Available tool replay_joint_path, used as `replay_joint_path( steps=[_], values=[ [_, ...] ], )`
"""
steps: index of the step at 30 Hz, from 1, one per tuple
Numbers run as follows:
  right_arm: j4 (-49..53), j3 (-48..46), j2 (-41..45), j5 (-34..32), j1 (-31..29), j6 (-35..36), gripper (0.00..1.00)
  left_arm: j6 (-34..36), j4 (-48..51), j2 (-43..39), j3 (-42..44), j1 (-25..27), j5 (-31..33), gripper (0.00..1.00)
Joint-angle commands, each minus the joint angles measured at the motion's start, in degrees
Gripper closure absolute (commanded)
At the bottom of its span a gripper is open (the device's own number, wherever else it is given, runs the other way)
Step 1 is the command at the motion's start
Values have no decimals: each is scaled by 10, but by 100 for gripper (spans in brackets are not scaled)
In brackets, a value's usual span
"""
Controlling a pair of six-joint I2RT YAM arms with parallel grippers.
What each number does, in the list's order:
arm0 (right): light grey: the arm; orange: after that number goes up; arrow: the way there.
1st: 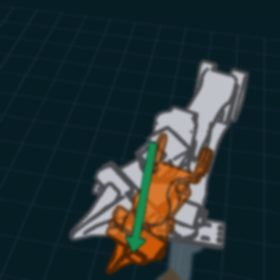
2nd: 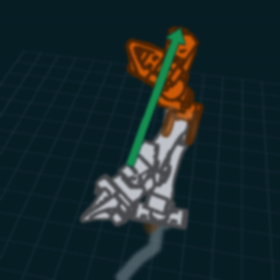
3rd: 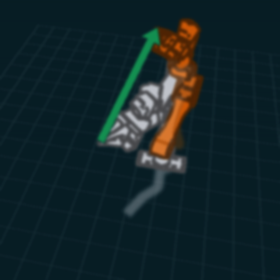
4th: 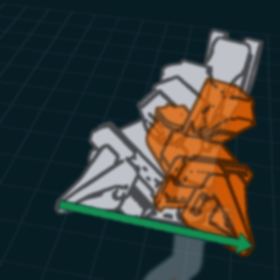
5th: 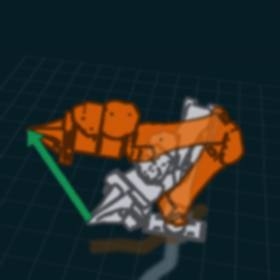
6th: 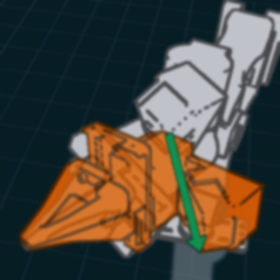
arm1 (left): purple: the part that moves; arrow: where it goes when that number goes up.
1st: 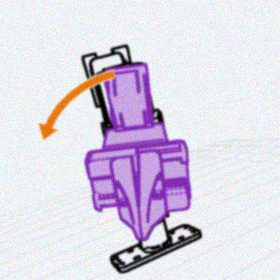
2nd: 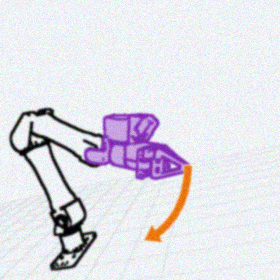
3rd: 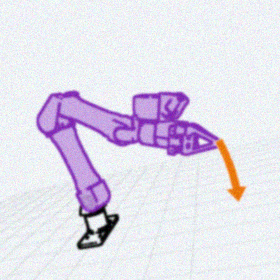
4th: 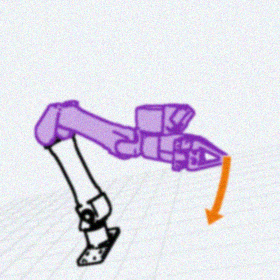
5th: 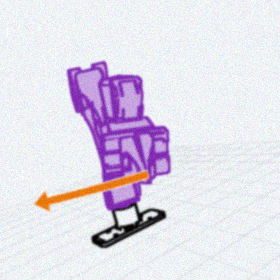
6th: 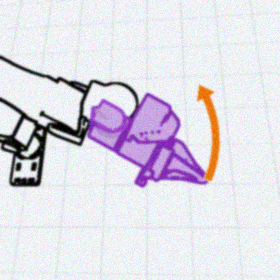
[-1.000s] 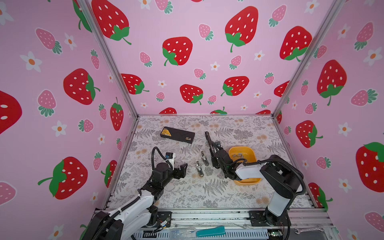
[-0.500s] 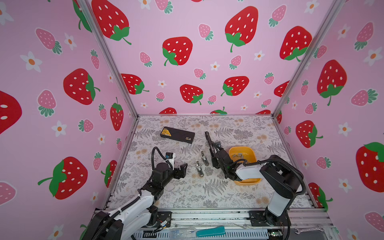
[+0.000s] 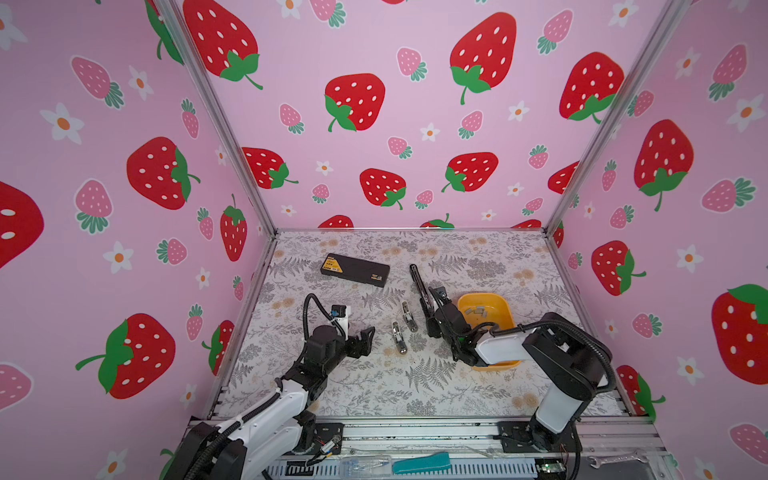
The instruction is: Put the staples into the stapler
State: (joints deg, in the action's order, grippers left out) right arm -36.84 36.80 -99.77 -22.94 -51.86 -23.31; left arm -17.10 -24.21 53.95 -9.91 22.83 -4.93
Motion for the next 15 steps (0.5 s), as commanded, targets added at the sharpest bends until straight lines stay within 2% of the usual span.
replay_joint_path(
  steps=[1,9,15],
  values=[
    [6,-12,14,8,-3,-11,98,5,-8,1,-22,3,8,7],
    [-4,-20,22,6,-3,-10,98,5,-8,-1,-22,4,8,7],
    [-58,-50,25,20,-3,1,98,5,-7,2,-22,3,10,7]
  ],
)
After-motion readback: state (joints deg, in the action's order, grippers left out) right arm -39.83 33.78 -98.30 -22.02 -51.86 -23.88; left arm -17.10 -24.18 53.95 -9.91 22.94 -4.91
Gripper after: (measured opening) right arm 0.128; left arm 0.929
